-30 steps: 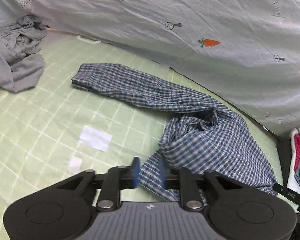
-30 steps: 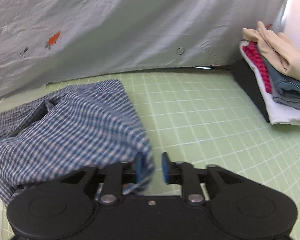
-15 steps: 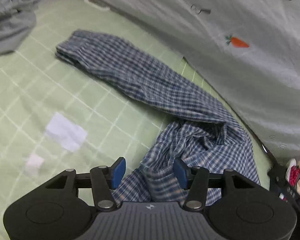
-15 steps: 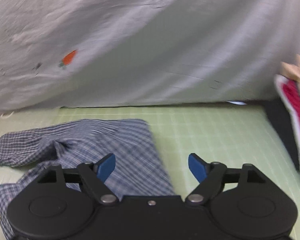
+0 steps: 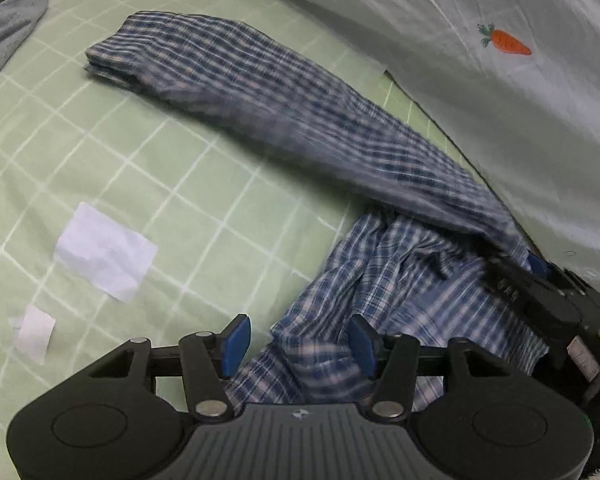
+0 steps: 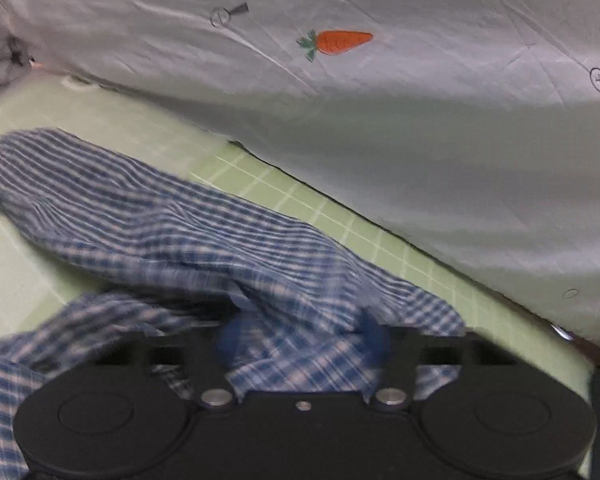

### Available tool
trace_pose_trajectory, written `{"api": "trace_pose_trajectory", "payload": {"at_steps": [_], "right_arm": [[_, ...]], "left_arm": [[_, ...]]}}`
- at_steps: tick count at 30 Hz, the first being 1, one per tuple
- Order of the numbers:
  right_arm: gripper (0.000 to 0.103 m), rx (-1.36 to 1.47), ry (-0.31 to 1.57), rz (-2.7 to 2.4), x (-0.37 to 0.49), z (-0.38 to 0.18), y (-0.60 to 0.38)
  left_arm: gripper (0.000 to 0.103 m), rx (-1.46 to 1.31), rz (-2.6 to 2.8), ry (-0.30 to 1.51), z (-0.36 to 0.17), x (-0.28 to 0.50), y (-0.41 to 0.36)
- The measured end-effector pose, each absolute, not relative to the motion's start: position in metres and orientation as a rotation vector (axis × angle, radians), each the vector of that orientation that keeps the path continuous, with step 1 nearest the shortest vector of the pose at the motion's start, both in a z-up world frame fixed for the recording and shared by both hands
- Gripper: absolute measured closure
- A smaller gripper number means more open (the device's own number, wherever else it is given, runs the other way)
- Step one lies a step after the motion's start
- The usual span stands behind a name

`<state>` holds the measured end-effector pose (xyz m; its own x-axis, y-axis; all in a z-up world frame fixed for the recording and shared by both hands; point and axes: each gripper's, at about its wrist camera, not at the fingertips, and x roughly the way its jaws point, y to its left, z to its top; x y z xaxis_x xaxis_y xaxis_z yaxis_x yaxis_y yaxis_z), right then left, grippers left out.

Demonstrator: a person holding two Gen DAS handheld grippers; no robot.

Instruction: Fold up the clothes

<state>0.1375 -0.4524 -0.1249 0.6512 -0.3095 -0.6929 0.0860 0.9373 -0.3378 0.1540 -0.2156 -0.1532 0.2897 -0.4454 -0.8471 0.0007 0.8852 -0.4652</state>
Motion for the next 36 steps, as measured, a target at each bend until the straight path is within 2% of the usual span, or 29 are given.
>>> {"api": "trace_pose_trajectory", "payload": {"at_steps": [2,3,5,7,11,15,18,20,24,26,28,29,30,31,33,36], "right_arm": [[0.083,-0.150,0.785,-0.245,0.125,-0.114,-0.470],[0.087,-0.084,0.751,-0.267,0.114,-0.105,-0.478],[0.087,0.002,0.684,-0.341,0.088,-0.086,-0.494],[0.087,0.090,0.598,-0.397,0.052,-0.066,-0.511],[0.085,0.248,0.530,-0.551,-0.021,-0.049,-0.543],[0.084,0.284,0.623,-0.675,-0.072,-0.074,-0.559],[0.079,0.347,0.706,-0.728,-0.093,-0.095,-0.567],[0.068,0.390,0.728,-0.741,-0.093,-0.103,-0.572],[0.065,0.501,0.764,-0.744,-0.089,-0.116,-0.583],[0.065,0.569,0.779,-0.734,-0.084,-0.124,-0.591],[0.070,0.596,0.784,-0.712,-0.079,-0.128,-0.595],[0.075,0.583,0.789,-0.695,-0.077,-0.127,-0.595],[0.077,0.569,0.794,-0.679,-0.074,-0.126,-0.594],[0.083,0.546,0.803,-0.662,-0.068,-0.125,-0.589],[0.088,0.518,0.817,-0.610,-0.051,-0.124,-0.586],[0.094,0.468,0.817,-0.533,-0.019,-0.121,-0.580]], "left_arm": [[0.048,-0.408,-0.306,1.249,-0.155,0.151,-0.217],[0.048,-0.405,-0.308,1.246,-0.155,0.150,-0.217],[0.047,-0.402,-0.313,1.244,-0.156,0.148,-0.217],[0.039,-0.400,-0.327,1.244,-0.156,0.146,-0.219],[0.035,-0.387,-0.395,1.247,-0.154,0.142,-0.230],[0.035,-0.383,-0.465,1.231,-0.146,0.140,-0.240],[0.036,-0.394,-0.496,1.188,-0.135,0.144,-0.241],[0.035,-0.397,-0.506,1.173,-0.132,0.147,-0.241],[0.036,-0.376,-0.542,1.206,-0.141,0.162,-0.254],[0.040,-0.380,-0.539,1.234,-0.148,0.169,-0.265],[0.068,-0.393,-0.549,1.242,-0.153,0.173,-0.273],[0.075,-0.400,-0.561,1.242,-0.155,0.175,-0.276],[0.089,-0.404,-0.570,1.241,-0.156,0.177,-0.280],[0.096,-0.402,-0.568,1.237,-0.157,0.179,-0.285],[0.102,-0.393,-0.550,1.216,-0.157,0.183,-0.291],[0.102,-0.421,-0.496,1.155,-0.153,0.197,-0.283]]}}
